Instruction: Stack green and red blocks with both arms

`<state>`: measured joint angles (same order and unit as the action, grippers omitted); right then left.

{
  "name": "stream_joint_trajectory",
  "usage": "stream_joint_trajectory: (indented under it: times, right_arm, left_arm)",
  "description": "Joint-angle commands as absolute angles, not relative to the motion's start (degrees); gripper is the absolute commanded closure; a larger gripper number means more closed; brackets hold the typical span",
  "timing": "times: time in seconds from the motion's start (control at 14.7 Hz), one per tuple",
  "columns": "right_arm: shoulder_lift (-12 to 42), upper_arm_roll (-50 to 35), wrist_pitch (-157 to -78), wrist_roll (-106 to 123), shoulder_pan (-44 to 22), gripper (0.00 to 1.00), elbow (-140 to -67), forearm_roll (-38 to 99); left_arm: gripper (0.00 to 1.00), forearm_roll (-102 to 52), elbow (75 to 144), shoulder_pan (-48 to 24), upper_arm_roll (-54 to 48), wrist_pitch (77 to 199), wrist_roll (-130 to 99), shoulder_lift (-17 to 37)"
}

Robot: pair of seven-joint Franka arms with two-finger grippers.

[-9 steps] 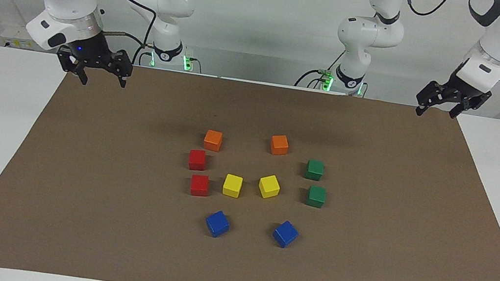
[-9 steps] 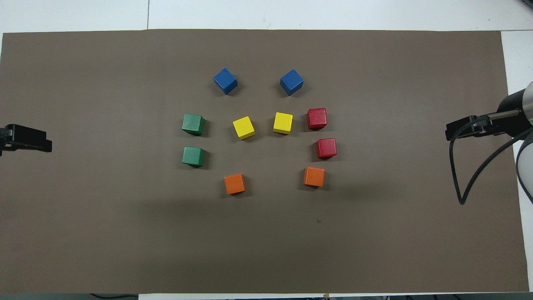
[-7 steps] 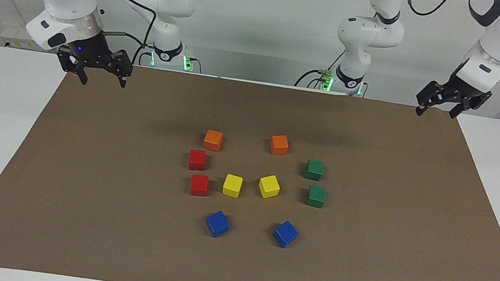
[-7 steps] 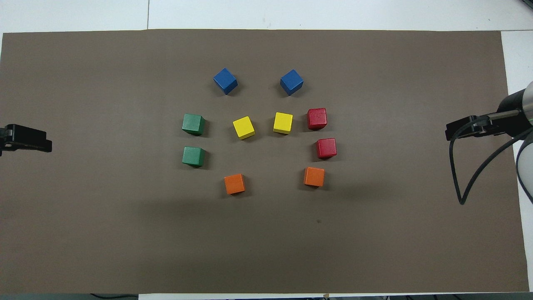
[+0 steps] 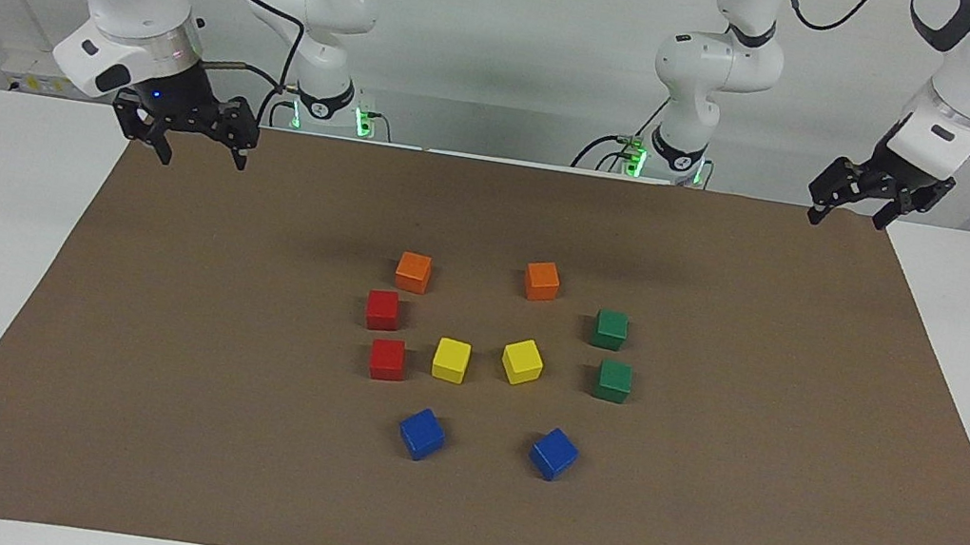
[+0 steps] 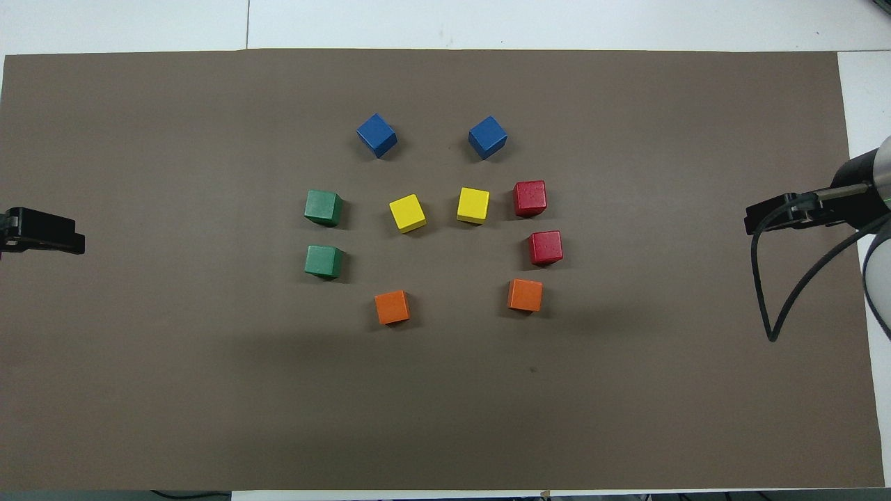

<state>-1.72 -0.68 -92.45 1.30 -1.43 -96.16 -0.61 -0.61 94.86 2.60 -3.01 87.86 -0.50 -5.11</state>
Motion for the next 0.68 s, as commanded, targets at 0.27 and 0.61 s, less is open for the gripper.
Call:
stream_joint_trajectory:
  times: [0.27, 0.61]
  right_arm:
    - [-1.76, -1.14, -91.76, -12.29, -12.73, 0.0, -95.71, 0.09]
    - [0.69, -1.14, -98.16, -15.21, -15.82, 0.0, -98.35, 3.07]
  left_arm:
    - [0.0, -0.09, 95.71, 2.11, -2.9, 89.91, 0.0, -5.71]
    - [0.0, -0.09, 99.12, 0.97, -3.08, 94.81, -0.44, -6.94]
